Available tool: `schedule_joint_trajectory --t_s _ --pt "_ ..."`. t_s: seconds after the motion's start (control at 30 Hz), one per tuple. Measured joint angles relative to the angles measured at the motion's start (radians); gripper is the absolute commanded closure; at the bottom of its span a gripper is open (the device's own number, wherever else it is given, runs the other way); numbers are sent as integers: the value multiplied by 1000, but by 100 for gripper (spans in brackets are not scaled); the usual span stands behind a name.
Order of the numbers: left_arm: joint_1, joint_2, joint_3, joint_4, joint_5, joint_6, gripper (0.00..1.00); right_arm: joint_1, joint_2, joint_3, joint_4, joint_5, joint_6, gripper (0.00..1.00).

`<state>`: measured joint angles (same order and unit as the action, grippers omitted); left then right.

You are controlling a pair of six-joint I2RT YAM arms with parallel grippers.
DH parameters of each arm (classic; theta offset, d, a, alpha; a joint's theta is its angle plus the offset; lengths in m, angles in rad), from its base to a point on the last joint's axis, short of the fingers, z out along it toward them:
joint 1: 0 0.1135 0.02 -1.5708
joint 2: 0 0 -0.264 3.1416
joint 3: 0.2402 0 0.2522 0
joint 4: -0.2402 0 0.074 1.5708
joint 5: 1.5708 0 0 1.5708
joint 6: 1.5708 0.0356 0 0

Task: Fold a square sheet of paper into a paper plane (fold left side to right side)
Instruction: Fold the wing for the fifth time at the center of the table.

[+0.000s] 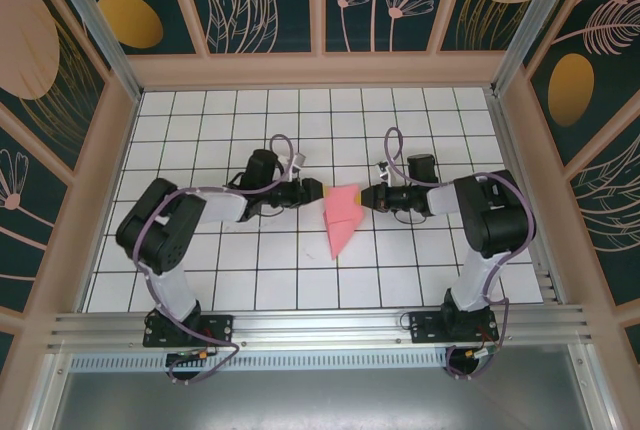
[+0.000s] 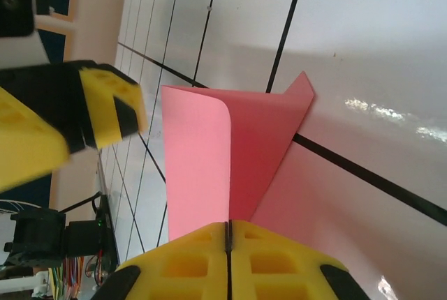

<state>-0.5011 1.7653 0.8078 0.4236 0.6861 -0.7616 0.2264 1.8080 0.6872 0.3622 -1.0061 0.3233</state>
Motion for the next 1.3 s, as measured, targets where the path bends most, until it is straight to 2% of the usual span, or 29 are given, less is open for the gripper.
schedule_joint_trajectory --t_s 0.23,0.37,0.53,0.63,1.0,1.3 --pt "3 -248 47 -289 -227 156 43 0 -56 0 -71 56 18 93" --pt "-93 -294 80 -394 -300 198 44 7 -85 28 -155 93 31 93" --pt "-288 -265 114 -508 -392 208 43 25 -102 87 -256 129 58 93" --pt "-356 -222 140 -563 -449 208 42 40 -106 119 -314 153 76 93" --pt "-452 -59 268 -678 -617 208 39 60 -106 169 -413 214 133 94" --pt "-499 76 356 -729 -699 208 37 70 -106 179 -438 233 148 94"
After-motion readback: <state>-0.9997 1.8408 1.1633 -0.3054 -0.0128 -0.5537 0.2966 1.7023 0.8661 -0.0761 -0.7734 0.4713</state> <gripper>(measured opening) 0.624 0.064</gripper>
